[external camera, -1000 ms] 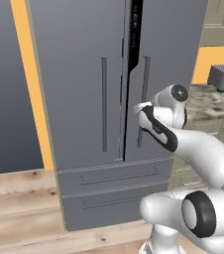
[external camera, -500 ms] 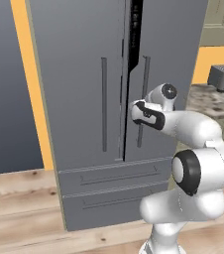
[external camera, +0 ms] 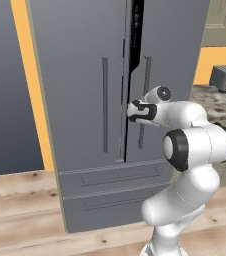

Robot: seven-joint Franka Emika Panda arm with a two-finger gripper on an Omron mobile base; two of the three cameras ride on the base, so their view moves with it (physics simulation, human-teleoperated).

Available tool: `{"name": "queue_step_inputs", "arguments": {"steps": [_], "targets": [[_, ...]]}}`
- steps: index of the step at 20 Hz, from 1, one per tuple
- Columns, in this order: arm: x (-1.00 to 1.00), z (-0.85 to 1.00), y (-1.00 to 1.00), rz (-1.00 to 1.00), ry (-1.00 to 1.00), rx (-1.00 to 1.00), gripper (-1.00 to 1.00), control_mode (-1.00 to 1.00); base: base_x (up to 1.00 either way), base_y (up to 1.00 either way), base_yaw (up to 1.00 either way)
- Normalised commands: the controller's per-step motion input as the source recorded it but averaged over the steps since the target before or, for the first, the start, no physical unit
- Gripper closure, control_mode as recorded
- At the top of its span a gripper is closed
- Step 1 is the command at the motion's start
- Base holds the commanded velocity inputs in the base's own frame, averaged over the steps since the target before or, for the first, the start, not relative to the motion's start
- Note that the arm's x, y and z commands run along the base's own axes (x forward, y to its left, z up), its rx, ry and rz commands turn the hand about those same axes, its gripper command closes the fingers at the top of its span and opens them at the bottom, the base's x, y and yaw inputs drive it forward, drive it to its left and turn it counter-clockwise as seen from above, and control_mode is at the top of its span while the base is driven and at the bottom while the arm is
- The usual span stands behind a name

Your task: Take the lemon wedge from the fridge and place it on the plate with fish on the dining counter.

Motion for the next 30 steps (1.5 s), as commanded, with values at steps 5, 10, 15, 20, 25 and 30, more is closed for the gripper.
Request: {"name": "queue_step_inputs", "arguments": {"steps": [5,10,15,20,25,30], "targets": [[0.61,-0.23,-0.06,0.0,0.0,0.0,-1.0,-1.0,0.0,0.0,0.0],[0.55,-0.2,-0.02,0.0,0.0,0.0,1.0,-1.0,0.0,0.0,0.0],[0.01,0.0,0.0,0.0,0.0,0.0,1.0,-1.0,0.0,0.0,0.0],[-0.43,0.0,-0.57,-0.1,-0.04,0.02,1.0,-1.0,0.0,0.0,0.0],[-0.9,0.03,-1.0,-0.22,-0.07,0.06,1.0,-1.0,0.0,0.0,0.0],[-1.0,0.09,-1.0,-0.29,-0.03,0.06,1.0,-1.0,0.0,0.0,0.0]]}}
